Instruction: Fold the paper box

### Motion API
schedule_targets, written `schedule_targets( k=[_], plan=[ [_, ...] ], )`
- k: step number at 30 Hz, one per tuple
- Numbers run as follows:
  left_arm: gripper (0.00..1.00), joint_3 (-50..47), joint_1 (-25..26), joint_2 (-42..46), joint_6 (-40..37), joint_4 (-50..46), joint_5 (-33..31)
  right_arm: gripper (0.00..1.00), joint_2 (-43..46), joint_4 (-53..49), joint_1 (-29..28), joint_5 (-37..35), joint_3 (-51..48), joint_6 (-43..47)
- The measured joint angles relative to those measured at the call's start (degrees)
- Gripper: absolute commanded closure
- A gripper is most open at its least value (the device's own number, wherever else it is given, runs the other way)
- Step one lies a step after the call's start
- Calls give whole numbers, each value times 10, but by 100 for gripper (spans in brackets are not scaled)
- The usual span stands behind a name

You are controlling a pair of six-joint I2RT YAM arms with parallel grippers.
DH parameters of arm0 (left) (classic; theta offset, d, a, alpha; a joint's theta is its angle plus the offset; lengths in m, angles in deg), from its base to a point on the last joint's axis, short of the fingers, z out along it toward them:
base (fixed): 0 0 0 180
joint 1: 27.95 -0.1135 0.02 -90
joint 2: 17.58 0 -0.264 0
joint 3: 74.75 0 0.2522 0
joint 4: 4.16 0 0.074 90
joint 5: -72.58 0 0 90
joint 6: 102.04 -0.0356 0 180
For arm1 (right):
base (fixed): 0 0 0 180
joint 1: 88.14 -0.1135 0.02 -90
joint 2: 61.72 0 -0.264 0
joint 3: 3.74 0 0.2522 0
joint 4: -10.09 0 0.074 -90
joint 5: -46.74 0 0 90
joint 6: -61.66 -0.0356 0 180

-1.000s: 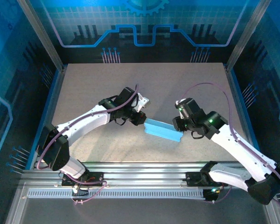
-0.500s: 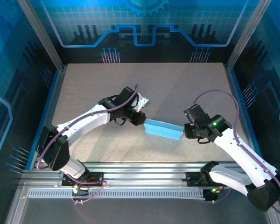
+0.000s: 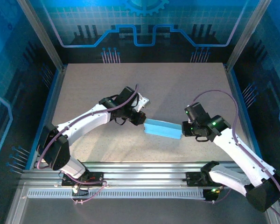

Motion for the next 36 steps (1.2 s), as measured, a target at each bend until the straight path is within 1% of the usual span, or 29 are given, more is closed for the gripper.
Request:
schedule_targets(
  k=[9, 18, 23, 29, 36],
  plan=[
    [100, 0, 0, 0, 0, 0, 0, 77, -7, 28, 9, 12, -3, 12],
    [100, 3, 0, 0, 0, -2, 0, 87, -11, 37, 10, 14, -7, 20],
    [100, 3, 2, 0, 0, -6, 0, 91, -11, 37, 10, 12, -7, 26],
    [100, 5, 3, 0, 0, -10, 0, 93, -11, 34, 10, 12, -5, 31],
    [100, 13, 4, 0, 0, -20, -1, 93, -24, 8, 10, 12, 24, 37]
  ],
)
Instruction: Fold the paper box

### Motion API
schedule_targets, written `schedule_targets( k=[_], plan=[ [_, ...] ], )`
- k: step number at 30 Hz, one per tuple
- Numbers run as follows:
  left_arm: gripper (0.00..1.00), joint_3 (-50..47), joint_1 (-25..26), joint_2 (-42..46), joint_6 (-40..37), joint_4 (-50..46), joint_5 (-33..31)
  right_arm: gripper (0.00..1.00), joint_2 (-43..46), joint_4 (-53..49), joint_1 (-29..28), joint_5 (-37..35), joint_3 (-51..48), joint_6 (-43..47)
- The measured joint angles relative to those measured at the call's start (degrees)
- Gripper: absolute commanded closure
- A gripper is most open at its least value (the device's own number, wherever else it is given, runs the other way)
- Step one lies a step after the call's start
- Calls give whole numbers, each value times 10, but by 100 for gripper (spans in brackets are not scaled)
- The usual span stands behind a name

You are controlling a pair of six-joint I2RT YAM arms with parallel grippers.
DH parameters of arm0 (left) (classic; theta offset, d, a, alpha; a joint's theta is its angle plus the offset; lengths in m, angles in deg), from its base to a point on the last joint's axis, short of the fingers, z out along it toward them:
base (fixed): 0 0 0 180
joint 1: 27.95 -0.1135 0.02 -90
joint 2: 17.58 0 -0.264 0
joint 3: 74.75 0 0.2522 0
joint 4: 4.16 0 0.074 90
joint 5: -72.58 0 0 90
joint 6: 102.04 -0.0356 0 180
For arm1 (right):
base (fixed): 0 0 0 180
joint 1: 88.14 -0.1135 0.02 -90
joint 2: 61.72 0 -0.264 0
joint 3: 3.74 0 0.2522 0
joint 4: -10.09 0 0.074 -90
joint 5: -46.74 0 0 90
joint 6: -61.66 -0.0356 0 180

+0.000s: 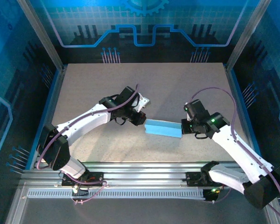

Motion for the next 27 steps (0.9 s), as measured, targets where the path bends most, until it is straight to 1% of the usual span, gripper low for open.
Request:
schedule_targets(
  k=[9, 20, 27],
  plan=[
    [100, 18, 0, -3, 2, -10, 0, 94, -13, -27, 13, 18, 19, 3],
    [100, 24, 13, -26, 4, -12, -15, 94, -22, -51, 61, 85, 40, 10],
    [100, 38, 25, -36, 4, -16, -32, 96, -33, -66, 82, 108, 46, 12]
  ],
)
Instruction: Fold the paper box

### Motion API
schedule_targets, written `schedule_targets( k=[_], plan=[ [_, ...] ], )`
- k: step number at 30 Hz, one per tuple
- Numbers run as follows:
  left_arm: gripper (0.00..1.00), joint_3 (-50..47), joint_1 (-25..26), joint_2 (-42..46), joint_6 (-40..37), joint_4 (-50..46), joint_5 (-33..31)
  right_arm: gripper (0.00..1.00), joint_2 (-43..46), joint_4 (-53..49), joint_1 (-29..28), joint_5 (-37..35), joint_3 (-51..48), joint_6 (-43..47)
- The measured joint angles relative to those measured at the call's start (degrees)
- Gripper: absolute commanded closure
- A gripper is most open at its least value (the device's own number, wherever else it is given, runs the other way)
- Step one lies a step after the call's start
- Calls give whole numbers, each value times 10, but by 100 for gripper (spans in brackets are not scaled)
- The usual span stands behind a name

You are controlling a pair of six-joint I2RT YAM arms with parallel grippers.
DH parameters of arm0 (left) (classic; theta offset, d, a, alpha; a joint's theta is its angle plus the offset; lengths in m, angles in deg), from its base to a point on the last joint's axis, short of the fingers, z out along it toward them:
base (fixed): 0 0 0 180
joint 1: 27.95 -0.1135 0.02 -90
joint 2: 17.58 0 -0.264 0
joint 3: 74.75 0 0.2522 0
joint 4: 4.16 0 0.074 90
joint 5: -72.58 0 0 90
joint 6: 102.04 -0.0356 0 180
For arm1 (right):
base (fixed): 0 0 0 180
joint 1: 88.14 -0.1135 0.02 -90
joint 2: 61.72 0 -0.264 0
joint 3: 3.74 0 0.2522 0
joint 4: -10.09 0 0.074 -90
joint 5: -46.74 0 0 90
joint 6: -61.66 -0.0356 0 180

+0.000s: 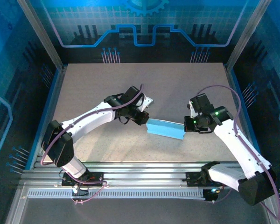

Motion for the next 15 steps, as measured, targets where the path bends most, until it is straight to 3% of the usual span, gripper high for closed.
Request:
schedule_targets(
  k=[15],
  plan=[
    [100, 3, 8, -3, 14, 0, -10, 95, 24, 31, 16, 8, -34, -5]
  ],
)
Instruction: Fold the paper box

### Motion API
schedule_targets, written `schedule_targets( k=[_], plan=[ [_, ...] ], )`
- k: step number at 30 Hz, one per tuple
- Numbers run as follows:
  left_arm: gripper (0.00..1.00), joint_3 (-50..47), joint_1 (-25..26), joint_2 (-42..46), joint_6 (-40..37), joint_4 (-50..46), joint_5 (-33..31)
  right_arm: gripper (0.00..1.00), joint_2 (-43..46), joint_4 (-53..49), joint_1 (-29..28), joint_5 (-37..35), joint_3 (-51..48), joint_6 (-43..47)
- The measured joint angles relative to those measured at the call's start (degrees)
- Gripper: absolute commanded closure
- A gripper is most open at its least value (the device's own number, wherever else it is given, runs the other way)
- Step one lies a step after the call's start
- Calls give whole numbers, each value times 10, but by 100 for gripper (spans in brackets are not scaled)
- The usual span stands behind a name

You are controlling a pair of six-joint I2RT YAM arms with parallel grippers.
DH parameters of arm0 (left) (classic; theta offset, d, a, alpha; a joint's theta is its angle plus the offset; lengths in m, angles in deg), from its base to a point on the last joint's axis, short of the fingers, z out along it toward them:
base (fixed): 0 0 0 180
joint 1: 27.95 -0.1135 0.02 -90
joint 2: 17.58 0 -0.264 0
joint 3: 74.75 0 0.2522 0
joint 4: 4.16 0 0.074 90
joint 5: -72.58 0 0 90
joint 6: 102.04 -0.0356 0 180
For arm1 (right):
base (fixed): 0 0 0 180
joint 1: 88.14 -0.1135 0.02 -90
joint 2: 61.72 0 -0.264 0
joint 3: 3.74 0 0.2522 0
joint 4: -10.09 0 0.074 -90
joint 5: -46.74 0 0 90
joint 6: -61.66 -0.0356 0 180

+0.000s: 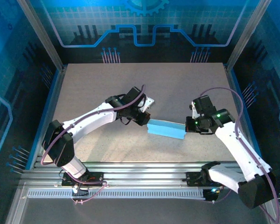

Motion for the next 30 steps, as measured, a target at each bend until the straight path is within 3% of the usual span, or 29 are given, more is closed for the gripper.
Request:
schedule_targets(
  k=[19, 30],
  plan=[
    [100, 0, 3, 0, 1, 2, -5, 94, 31, 61, 5, -15, -50, -2],
    [100, -14, 6, 0, 16, 30, -25, 82, 43, 89, 5, -18, -79, -10]
  ],
)
